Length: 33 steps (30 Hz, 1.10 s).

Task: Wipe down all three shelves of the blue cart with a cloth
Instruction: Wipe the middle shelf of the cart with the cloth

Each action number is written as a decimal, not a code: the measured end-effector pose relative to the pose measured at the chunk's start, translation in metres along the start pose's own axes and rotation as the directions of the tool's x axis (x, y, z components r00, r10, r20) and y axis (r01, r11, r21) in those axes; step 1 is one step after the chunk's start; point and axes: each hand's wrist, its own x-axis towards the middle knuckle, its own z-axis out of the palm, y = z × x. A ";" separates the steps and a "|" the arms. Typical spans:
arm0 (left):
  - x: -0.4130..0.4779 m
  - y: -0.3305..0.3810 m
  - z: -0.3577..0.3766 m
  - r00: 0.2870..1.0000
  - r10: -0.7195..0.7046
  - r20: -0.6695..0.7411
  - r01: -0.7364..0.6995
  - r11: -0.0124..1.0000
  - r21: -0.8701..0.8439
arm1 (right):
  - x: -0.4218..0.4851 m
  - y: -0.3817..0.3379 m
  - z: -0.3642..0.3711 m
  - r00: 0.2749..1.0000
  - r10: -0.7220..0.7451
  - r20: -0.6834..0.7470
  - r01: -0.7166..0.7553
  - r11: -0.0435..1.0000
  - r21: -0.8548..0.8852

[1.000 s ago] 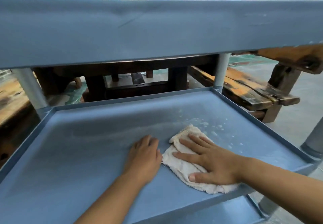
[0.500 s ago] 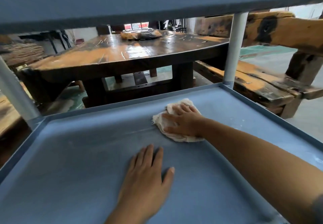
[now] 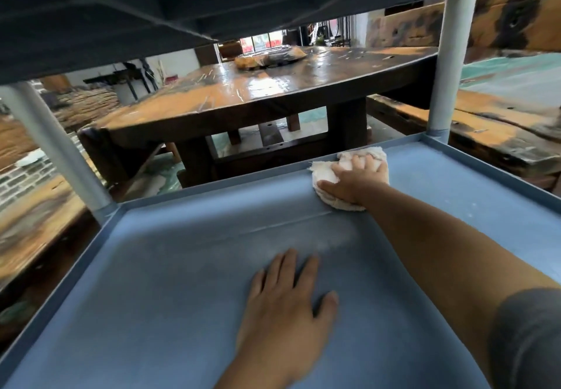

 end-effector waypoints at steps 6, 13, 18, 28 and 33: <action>0.002 -0.004 0.000 0.998 -0.029 0.063 0.028 0.999 0.020 | -0.081 0.032 0.001 0.998 -0.058 0.013 0.058 0.998 -0.001; 0.001 0.001 0.002 0.995 -0.044 0.091 0.045 0.999 -0.009 | -0.223 0.092 -0.005 0.999 0.026 0.025 -0.025 0.999 -0.041; 0.001 0.002 0.000 0.996 -0.046 0.076 0.048 0.998 -0.029 | -0.293 0.120 -0.015 0.989 0.109 0.105 -0.102 0.992 -0.070; 0.003 0.047 -0.015 1.000 0.028 0.006 -0.028 0.999 0.015 | -0.308 0.119 -0.031 0.981 0.089 0.175 -0.079 0.995 -0.066; -0.006 0.072 0.000 0.985 0.160 0.064 -0.151 0.981 -0.118 | -0.309 0.138 -0.034 0.972 -0.101 0.213 0.104 0.995 -0.003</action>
